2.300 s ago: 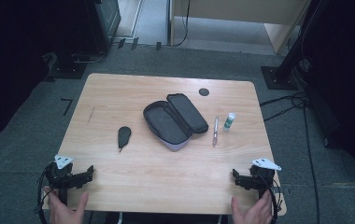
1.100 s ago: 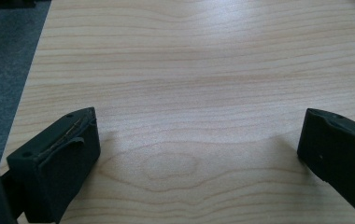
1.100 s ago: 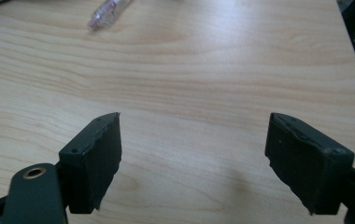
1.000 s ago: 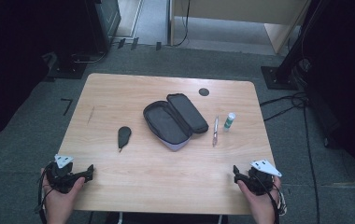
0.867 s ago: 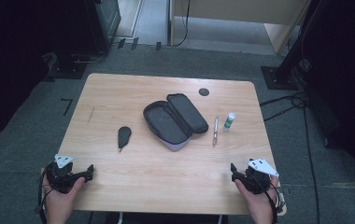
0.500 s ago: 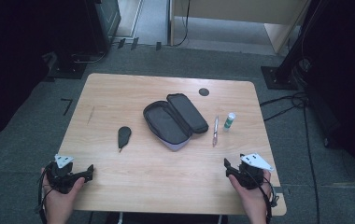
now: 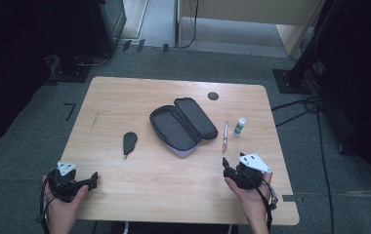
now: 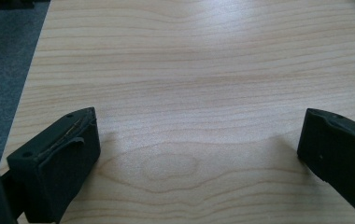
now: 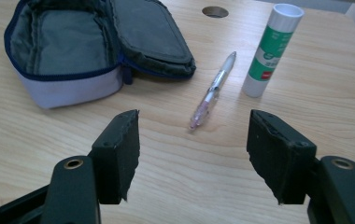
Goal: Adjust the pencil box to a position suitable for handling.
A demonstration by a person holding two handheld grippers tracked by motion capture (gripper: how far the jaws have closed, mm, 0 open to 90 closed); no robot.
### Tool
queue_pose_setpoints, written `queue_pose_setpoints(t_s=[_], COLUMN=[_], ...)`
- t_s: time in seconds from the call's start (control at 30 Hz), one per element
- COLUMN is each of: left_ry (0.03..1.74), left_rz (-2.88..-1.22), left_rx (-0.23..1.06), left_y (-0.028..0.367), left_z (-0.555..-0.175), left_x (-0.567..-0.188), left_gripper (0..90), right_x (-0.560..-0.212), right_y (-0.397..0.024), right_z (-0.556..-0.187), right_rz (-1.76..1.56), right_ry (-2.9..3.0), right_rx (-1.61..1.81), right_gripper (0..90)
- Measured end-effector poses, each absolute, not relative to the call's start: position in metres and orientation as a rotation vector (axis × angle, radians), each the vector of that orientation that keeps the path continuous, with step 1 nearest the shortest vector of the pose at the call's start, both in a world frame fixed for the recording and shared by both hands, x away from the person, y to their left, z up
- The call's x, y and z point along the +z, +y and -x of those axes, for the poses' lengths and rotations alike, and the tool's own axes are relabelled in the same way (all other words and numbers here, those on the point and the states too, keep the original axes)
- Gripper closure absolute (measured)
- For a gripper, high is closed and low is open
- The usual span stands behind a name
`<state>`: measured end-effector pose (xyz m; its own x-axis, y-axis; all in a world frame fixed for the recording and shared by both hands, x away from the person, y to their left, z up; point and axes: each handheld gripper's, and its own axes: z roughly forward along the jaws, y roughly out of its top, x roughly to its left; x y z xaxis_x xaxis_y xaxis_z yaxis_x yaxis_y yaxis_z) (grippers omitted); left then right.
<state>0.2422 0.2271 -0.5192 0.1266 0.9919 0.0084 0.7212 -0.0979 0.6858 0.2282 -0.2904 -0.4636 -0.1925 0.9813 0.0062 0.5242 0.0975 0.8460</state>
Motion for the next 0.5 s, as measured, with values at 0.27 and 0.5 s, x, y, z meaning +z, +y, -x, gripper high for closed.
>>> queue_pose_setpoints(t_s=[0.27,0.5], left_ry=[1.648,1.648], left_rz=[-1.879,-1.878], left_rx=[0.663,0.664], left_y=[0.227,0.227], left_z=[-0.242,-0.242], left_x=[-0.519,-0.519], left_gripper=[0.0,0.0], right_x=[-0.463,-0.461], right_y=[-0.269,-0.251], right_z=[-0.242,-0.256], right_rz=[-1.487,-1.525], right_ry=[1.791,1.826], right_rx=[1.046,1.095], right_gripper=[42.4,46.3])
